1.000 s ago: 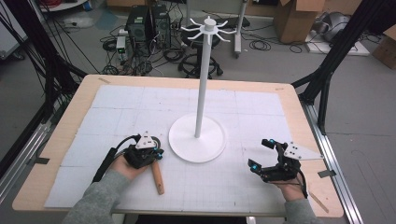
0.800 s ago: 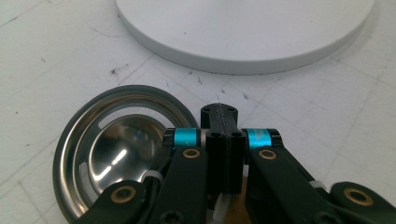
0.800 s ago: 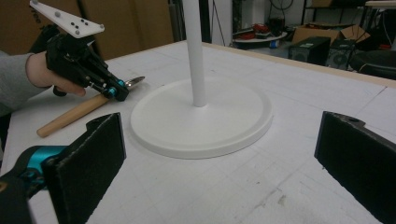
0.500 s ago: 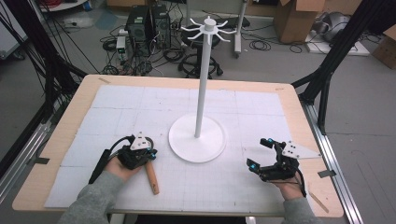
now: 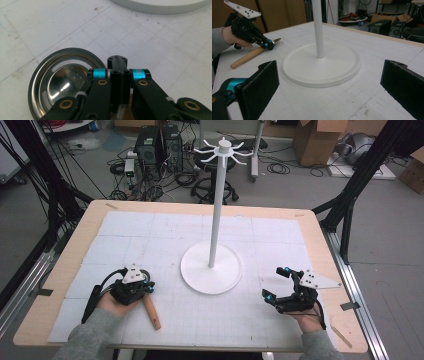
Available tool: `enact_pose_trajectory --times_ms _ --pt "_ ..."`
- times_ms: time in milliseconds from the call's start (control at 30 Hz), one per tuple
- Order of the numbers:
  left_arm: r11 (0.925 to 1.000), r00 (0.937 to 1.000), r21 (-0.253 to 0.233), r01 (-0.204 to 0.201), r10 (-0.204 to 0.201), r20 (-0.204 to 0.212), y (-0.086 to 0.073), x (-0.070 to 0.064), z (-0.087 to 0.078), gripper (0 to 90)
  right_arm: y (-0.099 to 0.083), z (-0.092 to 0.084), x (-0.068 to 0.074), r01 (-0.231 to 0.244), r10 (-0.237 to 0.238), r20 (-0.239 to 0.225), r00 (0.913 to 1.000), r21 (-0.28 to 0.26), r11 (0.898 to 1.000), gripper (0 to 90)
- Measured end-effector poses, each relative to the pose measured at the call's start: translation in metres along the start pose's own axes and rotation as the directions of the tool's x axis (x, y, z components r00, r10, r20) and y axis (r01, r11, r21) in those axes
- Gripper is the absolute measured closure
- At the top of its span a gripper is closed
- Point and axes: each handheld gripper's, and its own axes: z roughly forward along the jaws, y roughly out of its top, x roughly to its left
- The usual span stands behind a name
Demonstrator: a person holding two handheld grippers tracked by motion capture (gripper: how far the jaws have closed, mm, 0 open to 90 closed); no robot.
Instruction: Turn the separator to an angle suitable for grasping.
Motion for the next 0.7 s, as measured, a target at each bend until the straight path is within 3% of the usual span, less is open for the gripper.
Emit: enact_pose_trajectory --times_ms 467,667,700 --pt "0.9988 0.9986 -0.021 0.044 -0.045 -0.028 -0.024 0.007 -0.024 89.9 0.0 0.003 0.0 0.001 -0.001 -0.002 1.0 0.003 1.0 1.0" --pt "0.9971 0.9968 -0.023 0.073 -0.074 -0.031 -0.024 0.006 -0.026 89.9 0.001 0.004 0.0 0.005 -0.005 -0.005 1.0 0.004 1.0 1.0" --pt "0.998 0.9983 -0.035 0.053 -0.054 -0.023 -0.022 0.004 -0.028 90.0 0.001 0.004 0.001 -0.001 0.001 -0.01 1.0 0.004 1.0 1.0"
